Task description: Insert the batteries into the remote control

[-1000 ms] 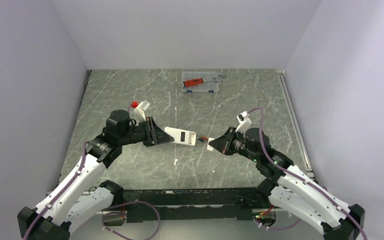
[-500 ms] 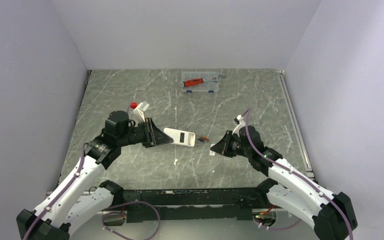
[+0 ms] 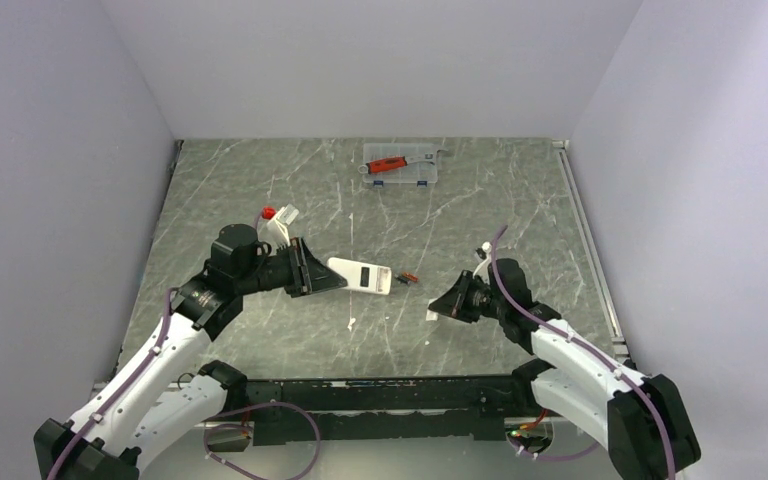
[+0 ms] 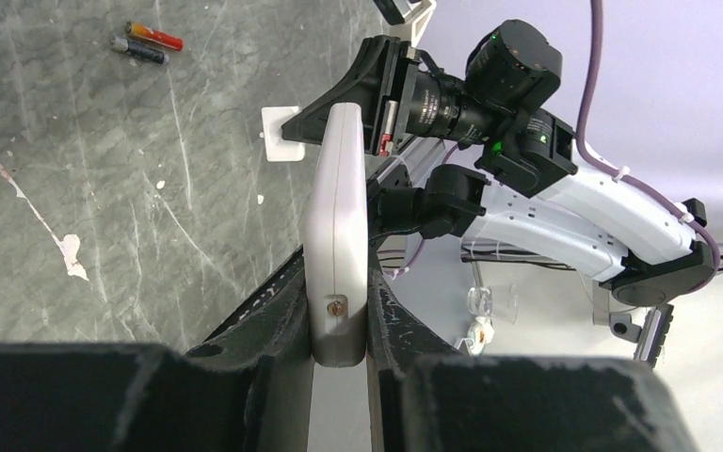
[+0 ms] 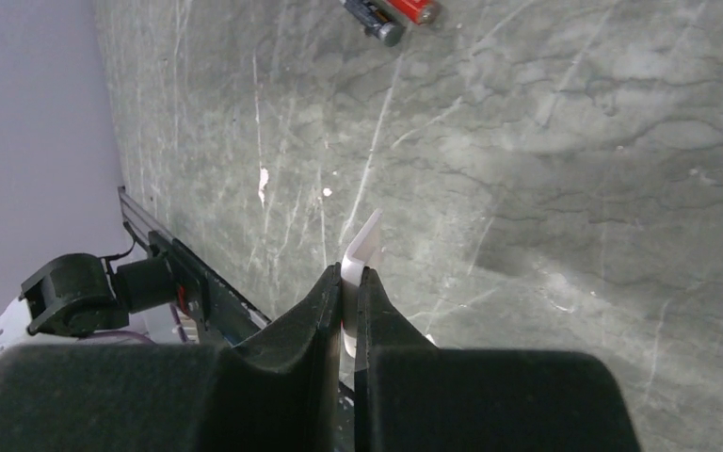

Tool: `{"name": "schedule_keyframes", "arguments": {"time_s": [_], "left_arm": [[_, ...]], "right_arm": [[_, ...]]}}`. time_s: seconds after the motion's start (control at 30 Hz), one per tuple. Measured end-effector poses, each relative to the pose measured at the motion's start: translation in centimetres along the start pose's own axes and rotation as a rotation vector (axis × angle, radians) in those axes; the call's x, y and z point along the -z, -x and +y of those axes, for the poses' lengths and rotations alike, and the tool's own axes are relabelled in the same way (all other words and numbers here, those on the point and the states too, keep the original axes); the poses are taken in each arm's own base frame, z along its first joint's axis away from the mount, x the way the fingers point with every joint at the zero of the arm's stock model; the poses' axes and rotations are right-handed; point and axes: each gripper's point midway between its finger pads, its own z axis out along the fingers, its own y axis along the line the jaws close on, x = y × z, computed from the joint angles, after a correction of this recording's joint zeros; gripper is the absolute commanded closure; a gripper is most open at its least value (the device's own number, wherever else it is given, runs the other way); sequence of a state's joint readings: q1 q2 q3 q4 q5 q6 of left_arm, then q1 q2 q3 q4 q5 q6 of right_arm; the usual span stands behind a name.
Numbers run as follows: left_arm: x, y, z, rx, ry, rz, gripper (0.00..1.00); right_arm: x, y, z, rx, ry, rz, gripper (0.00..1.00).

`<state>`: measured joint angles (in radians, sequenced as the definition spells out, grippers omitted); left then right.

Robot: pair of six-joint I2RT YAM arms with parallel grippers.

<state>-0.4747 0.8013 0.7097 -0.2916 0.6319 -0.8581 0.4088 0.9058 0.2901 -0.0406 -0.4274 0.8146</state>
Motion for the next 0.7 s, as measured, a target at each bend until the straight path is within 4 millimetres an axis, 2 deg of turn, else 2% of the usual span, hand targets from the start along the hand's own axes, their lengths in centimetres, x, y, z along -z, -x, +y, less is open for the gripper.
{"name": "schedule_keyframes", "arguments": {"time_s": [0.47, 0.7], "left_arm": [[-0.1, 0.0, 0.1, 0.002, 0.001, 0.001, 1.00], [-0.3, 0.1, 0.2, 0.005, 0.005, 0.005, 1.00]], "right_arm": [[-0.8, -0.1, -2.8, -0.074, -0.003, 0.003, 0.97], [-1.0, -0.3, -3.5, -0.089, -0.006, 0.011, 0.95]]}}
